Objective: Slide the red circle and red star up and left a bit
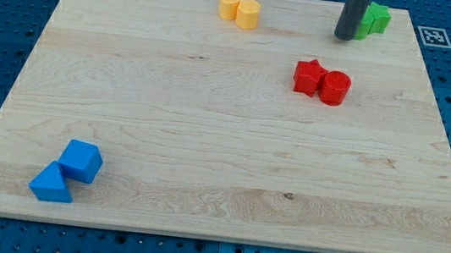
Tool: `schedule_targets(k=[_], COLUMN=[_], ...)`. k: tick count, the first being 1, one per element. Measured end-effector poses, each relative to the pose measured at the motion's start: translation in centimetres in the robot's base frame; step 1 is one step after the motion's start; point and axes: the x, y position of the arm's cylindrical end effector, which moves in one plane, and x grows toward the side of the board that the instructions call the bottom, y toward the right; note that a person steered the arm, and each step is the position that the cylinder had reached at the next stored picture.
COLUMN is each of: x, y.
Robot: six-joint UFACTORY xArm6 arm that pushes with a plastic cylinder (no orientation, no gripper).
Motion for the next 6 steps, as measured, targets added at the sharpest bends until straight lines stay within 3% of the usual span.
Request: schedule_targets(k=[1,3,6], x=[1.1,9.4,10.9], y=[-0.2,0.8,2.9])
